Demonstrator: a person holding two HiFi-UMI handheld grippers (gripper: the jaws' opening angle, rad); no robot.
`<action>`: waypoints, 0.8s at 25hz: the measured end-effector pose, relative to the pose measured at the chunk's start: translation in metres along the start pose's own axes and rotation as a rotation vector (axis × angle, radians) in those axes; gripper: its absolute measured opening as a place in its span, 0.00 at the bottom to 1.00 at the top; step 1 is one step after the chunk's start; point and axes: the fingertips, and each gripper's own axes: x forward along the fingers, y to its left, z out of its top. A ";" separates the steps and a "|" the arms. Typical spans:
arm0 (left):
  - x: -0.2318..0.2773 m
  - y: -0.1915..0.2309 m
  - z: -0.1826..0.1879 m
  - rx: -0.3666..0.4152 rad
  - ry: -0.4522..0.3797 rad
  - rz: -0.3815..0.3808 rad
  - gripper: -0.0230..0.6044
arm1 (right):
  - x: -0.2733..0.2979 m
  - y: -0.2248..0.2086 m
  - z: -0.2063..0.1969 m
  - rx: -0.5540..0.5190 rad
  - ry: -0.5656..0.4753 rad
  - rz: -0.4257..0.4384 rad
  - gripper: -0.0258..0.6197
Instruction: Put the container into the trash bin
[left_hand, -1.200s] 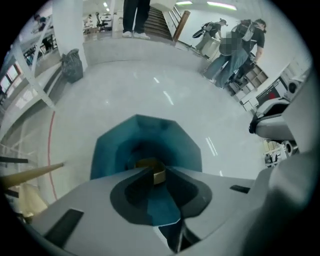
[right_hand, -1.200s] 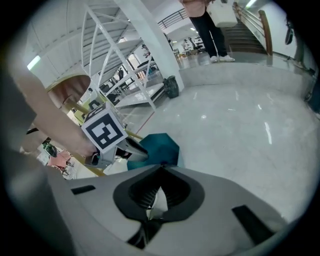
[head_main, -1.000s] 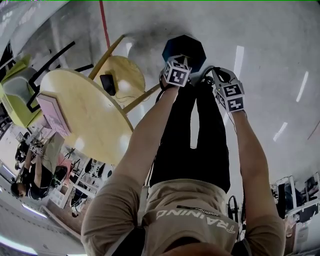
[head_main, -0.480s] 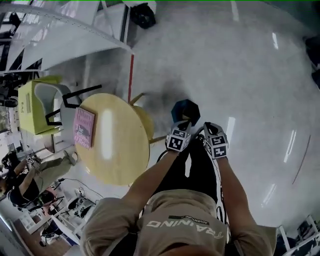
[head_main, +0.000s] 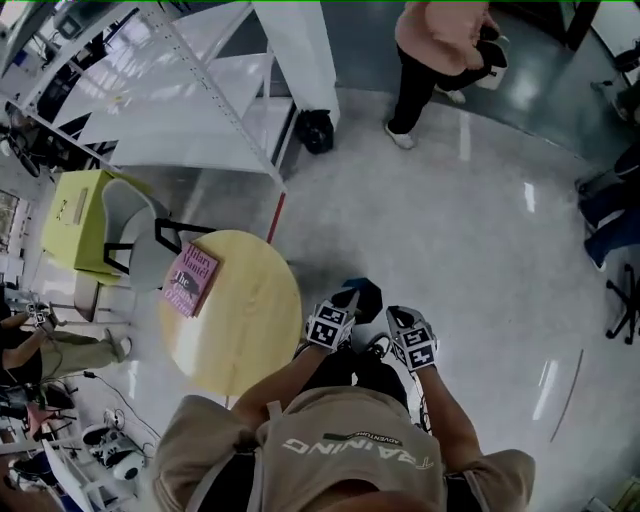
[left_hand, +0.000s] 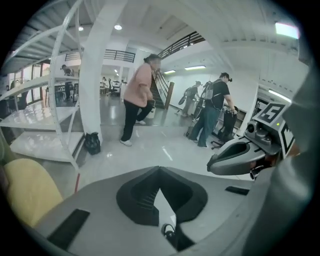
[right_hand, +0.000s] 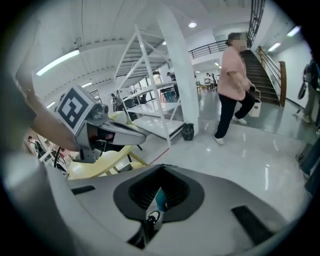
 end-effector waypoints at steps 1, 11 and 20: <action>-0.009 0.002 0.006 0.002 -0.019 0.006 0.05 | -0.007 0.005 0.010 -0.007 -0.020 -0.003 0.04; -0.085 0.011 0.074 -0.012 -0.222 0.025 0.05 | -0.072 0.036 0.104 -0.022 -0.267 -0.062 0.04; -0.120 0.016 0.108 0.046 -0.318 0.027 0.05 | -0.096 0.048 0.136 -0.056 -0.365 -0.069 0.03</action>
